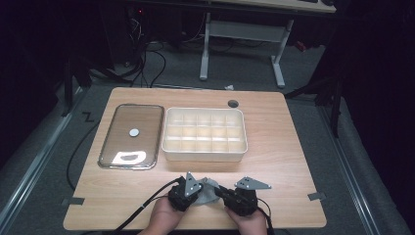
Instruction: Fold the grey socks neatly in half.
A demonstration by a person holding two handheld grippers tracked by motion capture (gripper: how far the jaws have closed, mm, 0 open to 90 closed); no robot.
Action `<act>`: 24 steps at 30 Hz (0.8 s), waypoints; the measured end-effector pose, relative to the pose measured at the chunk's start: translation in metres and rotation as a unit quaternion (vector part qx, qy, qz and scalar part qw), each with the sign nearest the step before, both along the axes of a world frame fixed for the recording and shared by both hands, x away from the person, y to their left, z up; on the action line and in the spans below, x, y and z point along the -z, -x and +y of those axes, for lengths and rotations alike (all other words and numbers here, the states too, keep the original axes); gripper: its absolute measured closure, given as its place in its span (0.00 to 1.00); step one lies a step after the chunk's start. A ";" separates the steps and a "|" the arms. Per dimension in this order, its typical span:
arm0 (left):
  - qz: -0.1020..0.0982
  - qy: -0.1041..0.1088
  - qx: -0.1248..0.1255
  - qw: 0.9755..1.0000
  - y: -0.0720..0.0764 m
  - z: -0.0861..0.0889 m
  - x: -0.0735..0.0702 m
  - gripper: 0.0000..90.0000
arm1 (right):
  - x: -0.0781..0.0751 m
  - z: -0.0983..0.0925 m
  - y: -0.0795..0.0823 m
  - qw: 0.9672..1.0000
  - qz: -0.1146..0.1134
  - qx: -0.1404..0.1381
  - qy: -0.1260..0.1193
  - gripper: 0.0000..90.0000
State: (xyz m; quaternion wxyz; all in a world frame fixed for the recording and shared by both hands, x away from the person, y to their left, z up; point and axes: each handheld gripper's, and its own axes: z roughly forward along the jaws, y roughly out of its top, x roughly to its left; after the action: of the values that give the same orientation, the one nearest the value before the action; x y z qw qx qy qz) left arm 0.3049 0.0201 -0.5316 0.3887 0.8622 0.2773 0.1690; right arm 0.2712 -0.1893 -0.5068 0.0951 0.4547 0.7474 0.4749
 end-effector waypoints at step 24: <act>0.088 0.075 -0.034 0.993 0.004 0.072 -0.001 0.49 | 0.002 0.000 0.002 0.999 -0.014 0.021 0.033 0.93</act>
State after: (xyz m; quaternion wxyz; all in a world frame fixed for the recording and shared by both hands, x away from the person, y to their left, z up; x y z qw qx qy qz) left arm 0.3005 0.0917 -0.5304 0.4201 0.8326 0.3511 0.0842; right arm 0.2694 -0.1891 -0.5085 0.1302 0.4601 0.7515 0.4545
